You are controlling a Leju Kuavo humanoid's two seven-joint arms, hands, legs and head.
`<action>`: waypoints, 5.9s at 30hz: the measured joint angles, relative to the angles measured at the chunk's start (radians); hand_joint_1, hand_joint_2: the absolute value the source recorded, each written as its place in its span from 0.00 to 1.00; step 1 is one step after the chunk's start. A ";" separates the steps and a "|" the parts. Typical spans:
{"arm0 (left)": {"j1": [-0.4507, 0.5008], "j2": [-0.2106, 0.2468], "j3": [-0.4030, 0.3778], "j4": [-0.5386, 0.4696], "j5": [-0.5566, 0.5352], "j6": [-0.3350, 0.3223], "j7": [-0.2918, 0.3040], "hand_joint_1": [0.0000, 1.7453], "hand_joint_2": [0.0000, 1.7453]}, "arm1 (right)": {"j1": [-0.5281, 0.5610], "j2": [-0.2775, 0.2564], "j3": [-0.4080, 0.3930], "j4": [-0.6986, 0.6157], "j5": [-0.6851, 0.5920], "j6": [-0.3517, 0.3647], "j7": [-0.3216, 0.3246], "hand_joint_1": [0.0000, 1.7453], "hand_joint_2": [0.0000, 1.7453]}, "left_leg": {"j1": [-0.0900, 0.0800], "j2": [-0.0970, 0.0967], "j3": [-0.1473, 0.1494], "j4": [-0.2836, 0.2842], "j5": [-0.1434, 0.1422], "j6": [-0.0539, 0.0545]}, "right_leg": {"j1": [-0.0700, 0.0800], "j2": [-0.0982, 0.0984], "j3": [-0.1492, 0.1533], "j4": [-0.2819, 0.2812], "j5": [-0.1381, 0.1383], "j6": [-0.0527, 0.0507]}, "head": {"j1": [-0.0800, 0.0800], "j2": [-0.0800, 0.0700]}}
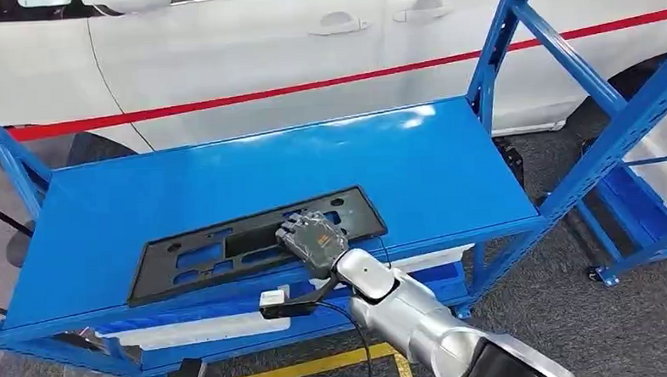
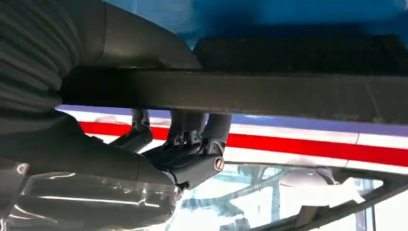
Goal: Take the parts from the cabinet and place them on the table.
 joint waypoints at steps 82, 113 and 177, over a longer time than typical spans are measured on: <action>0.073 0.006 0.104 0.013 0.086 0.141 -0.046 0.00 0.00 | 0.972 -0.331 -0.648 -1.598 -1.018 -0.139 -0.534 1.00 1.00 | 0.011 0.001 -0.076 0.214 -0.166 -0.025 | -0.015 -0.008 -0.010 0.014 -0.007 -0.017 | -0.010 0.000; 0.082 0.029 0.126 0.012 0.050 0.164 -0.014 0.00 0.00 | 1.089 -0.331 -0.644 -1.559 -1.106 -0.193 -0.469 1.00 1.00 | 0.003 0.017 -0.121 0.213 -0.147 -0.022 | -0.009 0.015 0.032 0.011 -0.037 -0.021 | -0.013 0.000; 0.000 0.034 0.050 0.001 -0.058 0.119 0.074 0.00 0.00 | 1.194 -0.259 -0.694 -1.647 -0.985 -0.208 -0.388 1.00 1.00 | 0.008 0.014 -0.056 0.291 -0.207 -0.023 | -0.025 0.040 -0.033 0.043 -0.019 -0.012 | -0.013 0.000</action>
